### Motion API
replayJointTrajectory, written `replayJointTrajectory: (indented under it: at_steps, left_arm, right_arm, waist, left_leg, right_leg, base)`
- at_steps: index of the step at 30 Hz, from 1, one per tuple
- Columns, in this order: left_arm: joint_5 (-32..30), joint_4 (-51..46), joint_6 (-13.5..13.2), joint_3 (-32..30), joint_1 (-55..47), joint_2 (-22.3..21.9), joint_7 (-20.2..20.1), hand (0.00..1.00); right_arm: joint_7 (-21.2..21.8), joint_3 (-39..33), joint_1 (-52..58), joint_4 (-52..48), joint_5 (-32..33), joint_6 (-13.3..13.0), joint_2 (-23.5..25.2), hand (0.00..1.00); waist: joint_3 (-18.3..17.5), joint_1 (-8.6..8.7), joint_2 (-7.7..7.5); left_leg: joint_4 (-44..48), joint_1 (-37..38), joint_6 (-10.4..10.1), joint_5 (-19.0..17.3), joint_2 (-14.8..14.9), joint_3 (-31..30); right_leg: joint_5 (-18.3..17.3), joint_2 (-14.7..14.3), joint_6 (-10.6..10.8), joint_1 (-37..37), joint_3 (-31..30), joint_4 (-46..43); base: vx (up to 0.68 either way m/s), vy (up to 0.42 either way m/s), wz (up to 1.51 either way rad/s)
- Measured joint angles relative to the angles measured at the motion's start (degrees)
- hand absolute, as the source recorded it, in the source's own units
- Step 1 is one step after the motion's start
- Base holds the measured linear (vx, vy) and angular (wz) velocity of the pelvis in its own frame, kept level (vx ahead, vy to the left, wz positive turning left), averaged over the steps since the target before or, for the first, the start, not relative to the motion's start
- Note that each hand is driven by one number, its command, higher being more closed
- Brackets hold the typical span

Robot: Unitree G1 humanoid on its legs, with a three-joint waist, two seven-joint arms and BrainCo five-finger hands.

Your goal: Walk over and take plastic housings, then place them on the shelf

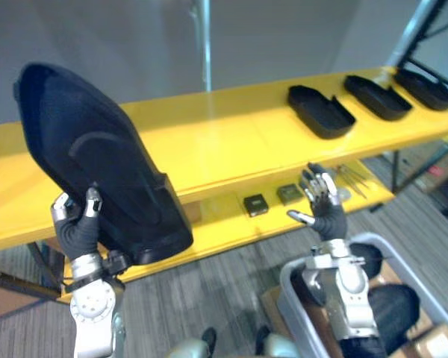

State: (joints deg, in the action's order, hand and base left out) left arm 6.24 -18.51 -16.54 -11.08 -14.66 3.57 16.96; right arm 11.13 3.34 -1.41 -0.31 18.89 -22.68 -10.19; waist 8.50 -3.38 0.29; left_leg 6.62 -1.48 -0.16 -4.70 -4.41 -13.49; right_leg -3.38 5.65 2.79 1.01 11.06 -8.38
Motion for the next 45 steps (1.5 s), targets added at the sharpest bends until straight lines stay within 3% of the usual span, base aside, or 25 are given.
replayJointTrajectory:
  at_steps: [3, 8, 11, 12, 13, 14, 15, 18, 21, 30, 31, 37, 39, 45]
  left_arm:
    - [0.0, -0.1, 0.1, 0.6, -1.0, -1.0, -0.8, 1.00]
    - [0.2, -0.2, 0.1, 1.2, -1.1, -1.9, -2.3, 1.00]
    - [0.2, -0.9, -0.2, 3.0, -0.7, -1.8, -2.3, 1.00]
    - [0.1, -0.9, -0.2, 3.9, -0.1, -1.8, -2.4, 1.00]
    - [-0.1, -0.8, -0.2, 5.8, 1.6, -1.7, -2.6, 1.00]
    - [-0.5, -0.2, -0.4, 7.6, 3.6, -1.6, -2.7, 1.00]
    - [-0.6, 0.0, -0.5, 8.1, 4.3, -1.6, -2.9, 1.00]
    - [-0.7, 0.2, -0.5, 9.3, 6.1, -0.4, -3.6, 1.00]
    - [-0.4, 0.2, -0.5, 9.3, 4.5, 0.7, -4.1, 1.00]
    - [-2.8, -4.7, -4.2, 3.0, 1.3, 0.5, -4.2, 1.00]
    - [-2.3, -5.8, -4.5, 0.7, 1.4, -1.8, -4.2, 1.00]
    - [-2.2, -5.9, -4.5, 0.7, 1.8, -1.8, -4.2, 1.00]
    - [-2.0, -5.9, -4.4, 0.7, 2.4, -1.8, -4.2, 1.00]
    - [-1.7, -5.8, -4.0, -0.1, 2.2, -1.7, -4.1, 1.00]
  right_arm:
    - [0.2, 0.1, -1.7, 0.2, 1.6, 1.3, -1.4, 0.00]
    - [-0.4, 0.1, -3.9, 0.9, 1.7, 1.3, -1.4, 0.00]
    - [-1.3, -0.3, -3.2, 0.8, 1.6, 1.1, -0.8, 0.00]
    - [-1.4, -0.9, -2.6, 0.7, 1.6, 1.1, -0.4, 0.00]
    - [-1.5, -2.1, -0.9, 0.2, 1.5, 1.0, 0.4, 0.00]
    - [-2.6, -3.2, 0.9, 0.3, 0.9, 0.9, 0.7, 0.00]
    - [-3.1, -3.6, 1.5, 0.3, 0.5, 0.9, 0.8, 0.00]
    - [-5.1, -3.8, 3.4, -1.6, -0.2, 0.9, 3.3, 0.00]
    - [-5.6, -3.8, 3.7, -1.6, -0.2, 0.8, 4.3, 0.00]
    - [-6.3, -6.1, 7.8, -3.9, 0.6, 0.8, 6.7, 0.00]
    - [-8.8, -9.1, 7.8, -4.1, 0.6, 0.8, 8.6, 0.00]
    - [-8.8, -9.4, 8.1, -4.3, 0.6, 0.8, 8.6, 0.00]
    - [-9.6, -10.2, 8.2, -4.3, 0.5, 0.8, 8.5, 0.00]
    - [-12.8, -11.3, 12.4, -5.0, 0.1, 1.0, 8.7, 0.00]
  waist:
    - [-0.8, -0.87, 1.17]
    - [-0.8, -1.57, 1.07]
    - [-1.4, -1.03, 0.76]
    - [-1.4, -0.31, 0.75]
    - [-1.7, 1.54, 1.11]
    - [-1.7, 2.47, 1.19]
    - [-1.8, 2.71, 1.33]
    - [-2.4, 2.82, 0.38]
    - [-2.4, 2.67, 0.33]
    - [-2.8, 4.17, 0.17]
    - [-2.4, 4.39, -0.69]
    - [-0.8, 4.45, -1.01]
    - [1.3, 4.32, -1.45]
    - [2.4, 4.43, -0.44]
  left_leg:
    - [-0.4, 0.0, -1.2, 0.7, 2.0, 1.9]
    - [-0.9, 1.7, -1.2, 0.7, 2.9, 4.1]
    - [-1.3, 2.4, -1.2, 0.7, 2.6, 6.1]
    - [-1.7, 2.4, -1.2, 0.6, 2.5, 8.9]
    - [-2.3, 1.6, -0.1, -1.5, 4.3, 17.2]
    - [-1.2, 1.4, 0.1, -0.6, 6.6, 25.1]
    - [-1.0, 1.4, 0.0, 0.3, 6.6, 26.6]
    - [-2.0, 1.7, 0.6, 1.5, 3.1, 25.2]
    - [-3.8, 2.5, 1.1, 2.4, 2.3, 25.3]
    - [-8.5, 5.6, 1.2, 4.2, 2.6, 27.8]
    - [-11.2, 7.3, 1.3, 5.0, 2.5, 28.5]
    - [-9.8, 6.3, 1.4, 5.0, 2.6, 28.4]
    - [-7.2, 5.3, 1.9, 4.6, 2.7, 28.3]
    - [-6.0, 5.7, 1.7, 3.1, 3.6, 30.1]
  right_leg:
    - [0.7, -1.8, -0.2, -3.0, 2.5, 3.7]
    - [0.6, -2.4, -0.2, -4.5, 2.5, 4.2]
    - [0.6, -1.7, -0.3, -6.1, 3.2, 4.9]
    - [0.6, -1.2, -0.3, -6.8, 4.2, 5.1]
    - [0.4, -0.7, -0.6, -7.7, 6.8, 5.3]
    - [0.1, -0.1, -0.4, -8.3, 8.8, 4.7]
    - [-0.3, 0.4, 0.1, -8.3, 9.5, 3.9]
    - [-2.9, 3.5, 0.7, -8.1, 9.3, 2.6]
    - [-3.1, 4.1, 0.9, -8.1, 9.1, 2.8]
    - [-1.9, 3.2, 2.2, -8.1, 5.9, 4.1]
    - [-0.9, 2.4, 2.0, -9.0, 4.7, 6.2]
    - [-0.9, 2.6, 2.1, -8.8, 4.7, 6.4]
    - [-0.6, 2.7, 2.1, -8.9, 4.6, 6.4]
    - [-0.2, 2.0, 2.1, -7.8, 1.1, 6.6]
  base:
    - [0.23, -0.153, 0.46]
    - [0.13, -0.034, 0.06]
    - [0.08, 0.039, 0.08]
    - [0.02, 0.062, 0.76]
    - [0.01, 0.099, 1.11]
    - [0.01, 0.083, 1.06]
    - [0.01, 0.138, 0.67]
    - [0.01, 0.146, 0.32]
    - [-0.03, 0.067, 0.03]
    - [-0.02, -0.002, -0.17]
    - [0.01, 0.000, -0.05]
    - [0.00, 0.000, 0.01]
    - [0.00, 0.000, 0.00]
    - [-0.01, 0.014, -0.29]
